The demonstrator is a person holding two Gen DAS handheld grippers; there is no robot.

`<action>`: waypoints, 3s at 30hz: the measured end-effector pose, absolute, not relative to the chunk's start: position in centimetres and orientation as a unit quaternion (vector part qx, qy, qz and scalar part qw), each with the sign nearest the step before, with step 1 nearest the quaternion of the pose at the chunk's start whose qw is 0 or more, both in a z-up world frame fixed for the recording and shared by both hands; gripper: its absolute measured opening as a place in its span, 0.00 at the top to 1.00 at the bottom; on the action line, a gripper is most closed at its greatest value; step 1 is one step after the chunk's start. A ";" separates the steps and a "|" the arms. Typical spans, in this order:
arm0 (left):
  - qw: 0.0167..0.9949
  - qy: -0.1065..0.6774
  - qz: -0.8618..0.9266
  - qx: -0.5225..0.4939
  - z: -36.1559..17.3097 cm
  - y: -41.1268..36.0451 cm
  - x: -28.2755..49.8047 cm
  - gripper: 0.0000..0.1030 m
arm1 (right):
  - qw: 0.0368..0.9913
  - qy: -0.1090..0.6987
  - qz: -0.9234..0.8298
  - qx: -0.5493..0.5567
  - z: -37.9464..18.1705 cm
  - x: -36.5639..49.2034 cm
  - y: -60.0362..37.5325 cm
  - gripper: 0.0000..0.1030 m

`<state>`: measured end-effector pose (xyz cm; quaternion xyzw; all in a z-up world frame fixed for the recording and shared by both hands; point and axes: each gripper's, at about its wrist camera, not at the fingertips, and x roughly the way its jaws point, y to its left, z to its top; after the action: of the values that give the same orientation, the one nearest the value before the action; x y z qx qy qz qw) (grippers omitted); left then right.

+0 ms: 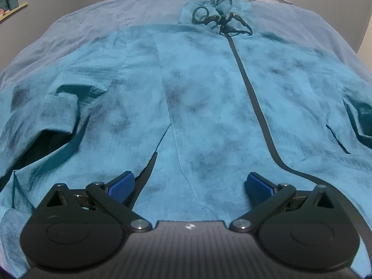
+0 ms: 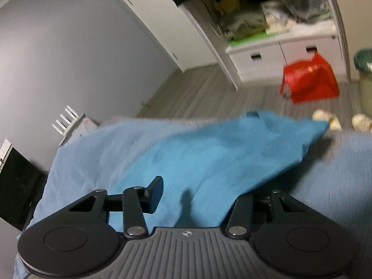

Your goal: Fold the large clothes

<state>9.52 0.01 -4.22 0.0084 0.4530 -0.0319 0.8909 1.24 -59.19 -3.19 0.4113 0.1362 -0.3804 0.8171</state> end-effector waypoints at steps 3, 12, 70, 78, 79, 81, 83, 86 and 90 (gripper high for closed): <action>0.890 0.455 -0.039 0.006 -4.2 0.1 9.6 0.00 | 0.836 0.129 -0.362 0.391 -1.8 1.3 -58.9 0.90; 0.901 0.430 -0.053 0.036 -3.7 -0.8 8.9 0.00 | 0.961 0.064 -0.154 0.221 10.5 4.1 -47.9 0.93; 0.916 0.391 -0.034 -0.076 -4.8 1.2 14.8 0.42 | 0.926 0.306 -0.034 0.221 -6.7 8.9 -31.1 0.15; 0.934 0.311 -0.118 0.133 -4.0 -7.9 14.1 0.29 | 0.914 0.303 -0.040 0.267 -7.7 8.8 -32.3 0.15; 0.932 0.304 -0.121 0.152 -4.3 -8.8 14.4 0.29 | 0.913 0.304 -0.040 0.269 -7.9 8.8 -32.2 0.15; 0.929 0.292 -0.124 0.190 -4.8 -10.7 14.7 0.29 | 0.912 0.305 -0.037 0.272 -8.2 9.0 -32.2 0.15; 0.923 0.290 -0.130 0.215 -5.5 -12.2 15.3 0.29 | 0.911 0.308 -0.036 0.272 -8.5 9.1 -32.1 0.15; 0.922 0.280 -0.134 0.233 -6.3 -13.5 15.7 0.29 | 0.911 0.306 -0.035 0.272 -8.7 9.1 -32.1 0.15; 0.931 0.275 -0.132 0.199 -6.4 -12.8 16.6 0.76 | 0.910 0.307 -0.034 0.276 -8.9 9.3 -32.1 0.15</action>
<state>16.56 -12.82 -6.38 0.1985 0.2753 -0.1321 0.9313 9.29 -32.09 -8.87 0.2763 0.3068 -0.0342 0.9101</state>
